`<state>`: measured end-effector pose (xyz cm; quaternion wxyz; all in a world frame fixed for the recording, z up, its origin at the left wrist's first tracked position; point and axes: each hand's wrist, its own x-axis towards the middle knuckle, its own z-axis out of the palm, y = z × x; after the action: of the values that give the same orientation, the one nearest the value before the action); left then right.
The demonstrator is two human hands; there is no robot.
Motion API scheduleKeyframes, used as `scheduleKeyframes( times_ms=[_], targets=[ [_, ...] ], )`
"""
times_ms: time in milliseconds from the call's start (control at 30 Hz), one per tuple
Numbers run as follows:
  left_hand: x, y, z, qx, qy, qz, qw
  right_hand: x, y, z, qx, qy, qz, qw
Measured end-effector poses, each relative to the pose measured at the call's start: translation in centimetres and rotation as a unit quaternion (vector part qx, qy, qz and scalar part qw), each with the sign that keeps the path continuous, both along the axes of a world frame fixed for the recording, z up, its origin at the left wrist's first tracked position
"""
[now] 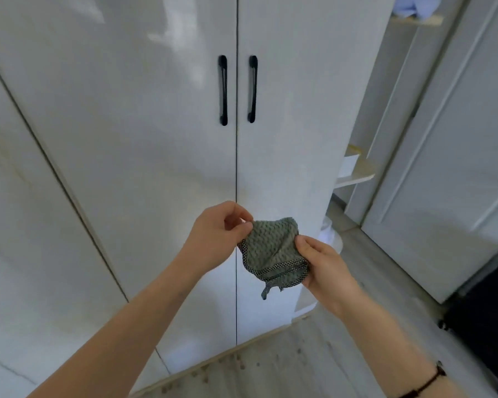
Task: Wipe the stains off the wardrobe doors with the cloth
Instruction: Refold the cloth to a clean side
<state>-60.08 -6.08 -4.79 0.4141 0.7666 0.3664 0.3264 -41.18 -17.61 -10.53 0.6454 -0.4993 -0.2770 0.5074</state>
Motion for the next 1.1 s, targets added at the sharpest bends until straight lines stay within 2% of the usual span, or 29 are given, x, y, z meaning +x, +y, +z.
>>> scheduleKeyframes(
  times_ms=[133, 200, 267, 333, 400, 600, 767, 900, 967, 1100],
  targets=[
    [9.3, -0.3, 1.1, 0.027, -0.003, 0.001, 1.000, 8.7, -1.8, 1.1, 0.079, 0.049, 0.039, 0.995],
    [13.9, -0.6, 1.3, 0.093, 0.086, -0.053, 0.991, 12.8, -3.2, 2.2, 0.094, 0.047, 0.045, 0.993],
    [18.6, -1.7, 1.2, 0.141, 0.202, -0.161, 0.956, 16.4, -4.2, 2.8, 0.080, 0.017, 0.015, 0.996],
    [23.2, -3.2, 0.7, 0.098, 0.245, -0.242, 0.933, 19.8, -4.5, 2.7, 0.075, -0.018, -0.013, 0.997],
    [27.8, -4.4, 0.6, 0.046, 0.224, -0.263, 0.937, 23.7, -4.3, 2.2, 0.068, -0.047, -0.052, 0.995],
    [35.6, -2.9, 0.8, 0.121, 0.267, -0.178, 0.939, 30.5, -3.6, 2.1, 0.018, -0.093, -0.140, 0.986],
    [39.9, 0.1, 2.2, 0.120, 0.238, -0.076, 0.961, 36.1, -2.0, 1.7, 0.005, -0.063, -0.160, 0.985],
    [43.0, 2.7, 2.5, 0.116, 0.205, -0.013, 0.972, 41.1, 1.1, 2.1, -0.027, -0.110, -0.165, 0.980],
    [44.1, 3.7, 2.8, 0.134, 0.189, 0.015, 0.973, 43.7, 3.1, 3.0, -0.019, -0.101, -0.183, 0.978],
    [46.9, 6.7, 2.9, 0.156, 0.137, 0.025, 0.978, 47.6, 8.7, 5.9, -0.011, -0.129, -0.164, 0.978]
  ],
)
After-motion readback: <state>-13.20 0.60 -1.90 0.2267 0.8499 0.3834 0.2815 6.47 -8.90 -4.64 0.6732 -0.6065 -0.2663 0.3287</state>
